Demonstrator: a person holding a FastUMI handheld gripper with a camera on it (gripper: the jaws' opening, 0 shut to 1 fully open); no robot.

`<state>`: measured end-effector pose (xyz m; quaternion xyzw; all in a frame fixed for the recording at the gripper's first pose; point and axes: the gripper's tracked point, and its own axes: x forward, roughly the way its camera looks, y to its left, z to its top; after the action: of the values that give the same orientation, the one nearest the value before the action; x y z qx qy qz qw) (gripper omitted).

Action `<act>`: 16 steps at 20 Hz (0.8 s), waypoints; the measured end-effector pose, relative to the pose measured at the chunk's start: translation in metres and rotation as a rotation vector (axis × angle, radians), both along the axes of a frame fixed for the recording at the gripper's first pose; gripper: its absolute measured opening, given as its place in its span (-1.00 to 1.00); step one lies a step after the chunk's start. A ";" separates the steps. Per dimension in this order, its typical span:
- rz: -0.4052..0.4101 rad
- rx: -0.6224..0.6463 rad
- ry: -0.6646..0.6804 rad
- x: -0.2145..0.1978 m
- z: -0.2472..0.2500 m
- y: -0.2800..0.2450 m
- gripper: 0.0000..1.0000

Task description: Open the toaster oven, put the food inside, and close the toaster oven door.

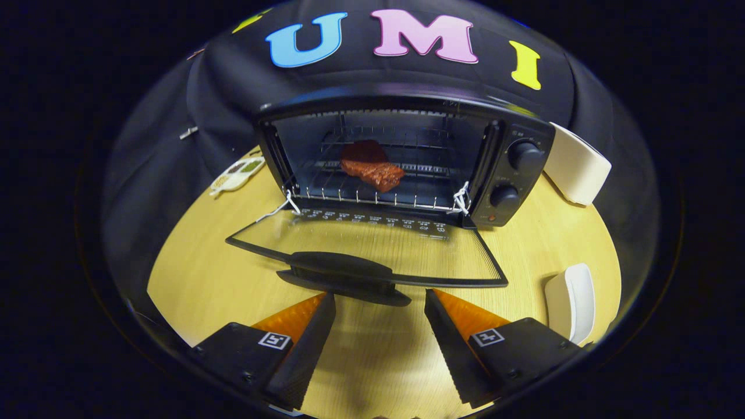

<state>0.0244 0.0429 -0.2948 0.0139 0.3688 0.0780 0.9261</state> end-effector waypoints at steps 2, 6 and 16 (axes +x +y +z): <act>-0.009 0.026 -0.025 0.009 0.016 0.001 0.93; -0.069 0.130 -0.054 0.035 0.049 0.004 0.97; -0.080 0.135 -0.276 0.100 0.148 -0.007 0.97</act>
<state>0.1244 0.0360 -0.1463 0.0801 0.2308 0.0668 0.9674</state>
